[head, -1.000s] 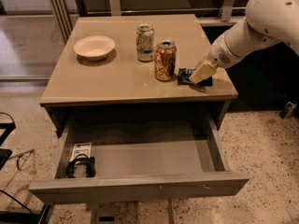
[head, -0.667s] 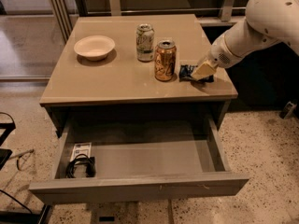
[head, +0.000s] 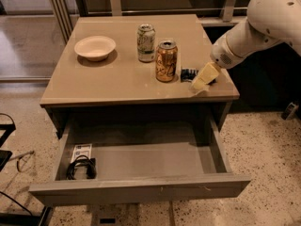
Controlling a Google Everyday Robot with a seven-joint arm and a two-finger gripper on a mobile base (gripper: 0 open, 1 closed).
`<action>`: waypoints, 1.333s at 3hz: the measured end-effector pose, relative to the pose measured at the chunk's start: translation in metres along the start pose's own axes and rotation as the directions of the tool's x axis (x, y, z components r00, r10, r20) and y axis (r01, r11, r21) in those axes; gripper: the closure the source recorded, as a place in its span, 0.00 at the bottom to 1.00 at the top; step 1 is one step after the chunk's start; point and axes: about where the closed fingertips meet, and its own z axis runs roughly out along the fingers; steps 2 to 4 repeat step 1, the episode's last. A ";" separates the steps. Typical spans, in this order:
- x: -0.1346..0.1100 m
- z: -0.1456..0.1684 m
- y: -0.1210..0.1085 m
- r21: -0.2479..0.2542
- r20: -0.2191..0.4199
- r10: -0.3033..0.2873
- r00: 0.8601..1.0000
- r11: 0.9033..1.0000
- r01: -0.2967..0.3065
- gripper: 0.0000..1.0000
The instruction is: Pick rxbar blueberry from top drawer and place on counter
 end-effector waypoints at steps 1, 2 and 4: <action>0.000 0.000 0.000 0.000 0.000 0.000 1.000 1.000 0.000 0.00; 0.000 0.000 0.000 0.000 0.000 0.000 1.000 1.000 0.000 0.00; 0.000 0.000 0.000 0.000 0.000 0.000 1.000 1.000 0.000 0.00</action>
Offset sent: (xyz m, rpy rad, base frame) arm 0.0000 0.0000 0.0000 0.0000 0.0000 0.0000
